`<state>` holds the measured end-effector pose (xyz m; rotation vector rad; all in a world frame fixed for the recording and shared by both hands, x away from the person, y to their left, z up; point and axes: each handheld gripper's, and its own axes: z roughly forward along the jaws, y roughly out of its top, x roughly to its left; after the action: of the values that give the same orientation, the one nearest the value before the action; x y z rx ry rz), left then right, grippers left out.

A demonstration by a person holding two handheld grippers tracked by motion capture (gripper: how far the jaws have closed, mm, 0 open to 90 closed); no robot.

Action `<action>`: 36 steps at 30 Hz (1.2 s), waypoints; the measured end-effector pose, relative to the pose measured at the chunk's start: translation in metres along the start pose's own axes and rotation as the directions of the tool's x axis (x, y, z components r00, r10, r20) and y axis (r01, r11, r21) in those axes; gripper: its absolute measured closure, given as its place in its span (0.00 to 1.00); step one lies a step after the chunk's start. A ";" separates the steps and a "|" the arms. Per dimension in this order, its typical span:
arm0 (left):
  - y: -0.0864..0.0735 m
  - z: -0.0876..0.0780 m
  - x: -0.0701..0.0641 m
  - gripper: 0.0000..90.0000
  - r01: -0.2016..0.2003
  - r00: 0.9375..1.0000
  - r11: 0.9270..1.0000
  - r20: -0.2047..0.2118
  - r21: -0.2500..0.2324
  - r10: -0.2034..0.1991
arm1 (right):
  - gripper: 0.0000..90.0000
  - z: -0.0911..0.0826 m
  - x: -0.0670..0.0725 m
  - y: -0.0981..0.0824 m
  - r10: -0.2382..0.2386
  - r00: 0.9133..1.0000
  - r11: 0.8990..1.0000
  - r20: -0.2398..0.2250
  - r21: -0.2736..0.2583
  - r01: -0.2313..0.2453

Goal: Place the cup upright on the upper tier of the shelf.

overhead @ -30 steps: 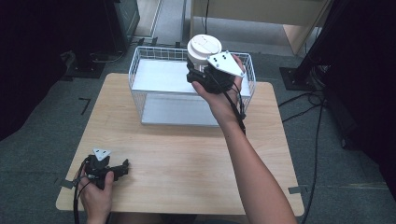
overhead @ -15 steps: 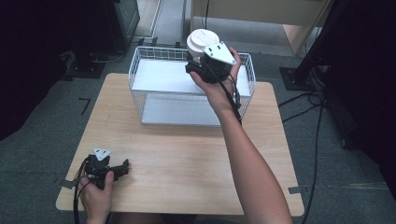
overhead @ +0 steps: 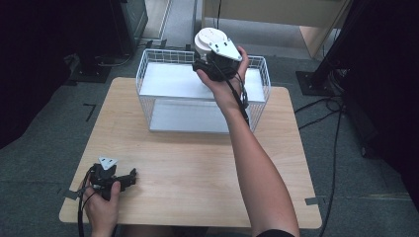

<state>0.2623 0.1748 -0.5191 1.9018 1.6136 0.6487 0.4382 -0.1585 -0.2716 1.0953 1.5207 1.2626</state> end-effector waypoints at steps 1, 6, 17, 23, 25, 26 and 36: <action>0.000 0.000 0.000 0.00 0.000 1.000 1.000 0.000 0.000 0.000 | 0.17 0.001 0.000 -0.001 -0.003 1.000 1.000 -0.003 0.003 0.003; 0.000 0.000 0.000 0.00 0.000 1.000 1.000 0.000 0.000 0.000 | 0.17 0.003 -0.001 -0.002 0.023 1.000 1.000 -0.004 0.008 -0.023; 0.000 0.000 0.000 0.00 0.000 1.000 1.000 0.000 -0.001 0.000 | 0.15 0.004 -0.010 -0.002 0.070 0.997 0.998 -0.014 0.006 -0.070; 0.000 0.000 0.000 0.00 0.000 1.000 1.000 0.000 0.000 0.000 | 0.11 0.000 -0.015 -0.001 0.090 0.995 0.996 -0.042 0.001 -0.090; 0.000 0.000 0.000 0.00 0.000 1.000 1.000 0.000 0.000 0.000 | 0.08 -0.001 -0.015 -0.002 0.088 0.995 0.996 -0.046 0.003 -0.088; 0.000 0.000 0.000 0.00 0.000 1.000 1.000 0.000 0.000 0.000 | 0.08 -0.002 -0.016 -0.003 0.089 0.995 0.996 -0.047 0.006 -0.089; 0.000 0.000 0.000 0.00 0.000 1.000 1.000 0.000 -0.002 0.000 | 0.08 -0.014 -0.021 -0.022 0.103 0.993 0.995 -0.065 0.025 -0.102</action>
<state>0.2624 0.1748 -0.5193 1.9001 1.6126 0.6505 0.4281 -0.1842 -0.2902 1.1685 1.5468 1.3669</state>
